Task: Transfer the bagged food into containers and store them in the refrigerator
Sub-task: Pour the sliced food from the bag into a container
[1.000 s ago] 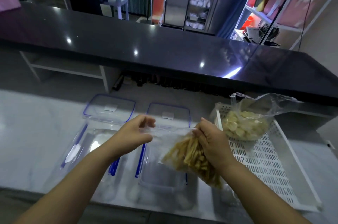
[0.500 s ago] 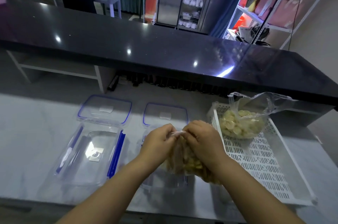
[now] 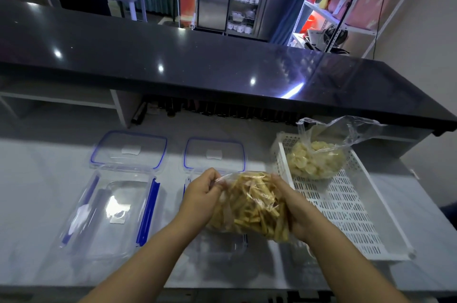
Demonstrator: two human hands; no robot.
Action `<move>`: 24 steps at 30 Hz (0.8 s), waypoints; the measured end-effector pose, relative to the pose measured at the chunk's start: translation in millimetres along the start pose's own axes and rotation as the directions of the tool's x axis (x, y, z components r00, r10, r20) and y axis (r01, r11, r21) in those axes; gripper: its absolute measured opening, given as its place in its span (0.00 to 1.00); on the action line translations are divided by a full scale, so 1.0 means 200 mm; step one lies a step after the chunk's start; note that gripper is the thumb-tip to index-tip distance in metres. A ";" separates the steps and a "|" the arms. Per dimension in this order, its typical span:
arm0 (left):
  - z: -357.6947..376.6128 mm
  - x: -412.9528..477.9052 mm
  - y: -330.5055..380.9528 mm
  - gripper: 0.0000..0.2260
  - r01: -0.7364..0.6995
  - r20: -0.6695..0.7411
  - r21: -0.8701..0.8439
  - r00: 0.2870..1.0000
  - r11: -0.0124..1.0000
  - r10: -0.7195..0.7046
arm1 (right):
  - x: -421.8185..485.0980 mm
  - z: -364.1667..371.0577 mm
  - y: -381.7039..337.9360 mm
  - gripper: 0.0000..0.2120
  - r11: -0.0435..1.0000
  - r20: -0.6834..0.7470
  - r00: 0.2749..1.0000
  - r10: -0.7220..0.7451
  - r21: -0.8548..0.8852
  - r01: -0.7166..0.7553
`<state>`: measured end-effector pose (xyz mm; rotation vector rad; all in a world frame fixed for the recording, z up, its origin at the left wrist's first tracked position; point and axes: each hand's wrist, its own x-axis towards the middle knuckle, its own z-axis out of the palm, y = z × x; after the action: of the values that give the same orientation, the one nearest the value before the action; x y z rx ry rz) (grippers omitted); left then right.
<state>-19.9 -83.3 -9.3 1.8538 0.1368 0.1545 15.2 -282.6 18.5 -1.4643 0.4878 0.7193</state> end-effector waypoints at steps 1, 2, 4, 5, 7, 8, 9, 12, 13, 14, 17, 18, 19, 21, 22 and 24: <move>0.00 0.00 0.00 0.09 0.004 0.007 -0.007 1.000 1.000 -0.004 | 0.00 0.00 0.00 0.30 0.998 0.038 0.998 0.049 0.039 -0.050; 0.00 0.00 0.00 0.09 0.006 0.014 -0.012 1.000 1.000 -0.005 | 0.01 0.00 0.00 0.30 0.996 0.050 0.996 0.072 0.050 -0.074; -0.01 0.00 0.00 0.09 0.010 0.036 -0.022 0.999 1.000 -0.009 | 0.03 0.01 0.01 0.31 0.996 0.040 0.996 0.076 0.039 -0.077; -0.01 0.00 0.01 0.09 0.012 0.049 -0.029 0.999 1.000 -0.010 | 0.03 0.01 0.01 0.31 0.997 0.037 0.997 0.071 0.027 -0.072; -0.02 0.00 0.02 0.09 0.010 0.071 -0.042 0.997 0.999 -0.007 | 0.03 0.02 0.00 0.30 0.998 0.033 0.997 0.065 0.015 -0.065; -0.02 0.00 0.03 0.09 0.005 0.078 -0.048 0.997 0.999 -0.001 | 0.03 0.02 -0.01 0.30 0.998 0.028 0.998 0.055 0.012 -0.055; -0.03 0.00 0.04 0.10 -0.002 0.085 -0.059 0.996 0.998 0.007 | 0.02 0.02 -0.02 0.31 0.999 0.018 0.999 0.035 0.008 -0.035; -0.04 0.01 0.08 0.10 -0.024 0.104 -0.100 0.994 0.995 0.035 | 0.03 0.02 -0.06 0.32 0.999 -0.022 0.999 -0.049 -0.002 0.049; -0.04 0.02 0.09 0.11 -0.035 0.101 -0.107 0.994 0.994 0.046 | 0.03 0.01 -0.06 0.31 0.998 -0.034 0.997 -0.065 0.008 0.066; -0.05 0.02 0.09 0.12 -0.045 0.095 -0.112 0.994 0.993 0.056 | 0.03 0.01 -0.07 0.30 0.997 -0.039 0.997 -0.072 0.021 0.073; -0.06 0.03 0.08 0.10 -0.043 0.097 -0.127 0.994 0.991 0.055 | 0.03 0.01 -0.07 0.28 0.993 -0.006 0.998 -0.067 0.094 0.067; -0.06 0.03 0.07 0.09 -0.032 0.109 -0.131 0.993 0.991 0.047 | 0.04 0.01 -0.06 0.27 0.991 0.000 0.998 -0.063 0.116 0.062; -0.06 0.03 0.06 0.09 -0.017 0.127 -0.135 0.991 0.991 0.035 | 0.04 0.01 -0.05 0.26 0.990 -0.002 0.998 -0.055 0.128 0.055; -0.06 0.01 0.03 0.10 0.023 0.166 -0.131 0.986 0.991 -0.001 | 0.05 0.03 -0.04 0.29 0.991 -0.002 0.999 -0.049 0.122 0.049; -0.06 0.01 0.02 0.11 0.041 0.175 -0.121 0.984 0.992 -0.020 | 0.05 0.04 -0.04 0.31 0.992 0.002 0.998 -0.056 0.113 0.056; -0.07 -0.01 -0.01 0.10 0.062 0.176 -0.112 0.984 0.992 -0.042 | 0.05 0.07 -0.04 0.35 0.993 -0.005 0.996 -0.084 0.081 0.085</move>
<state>-23.3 -70.4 -6.9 1.7361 0.0542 -0.0349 25.5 -266.6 17.7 -1.4011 0.4487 0.6244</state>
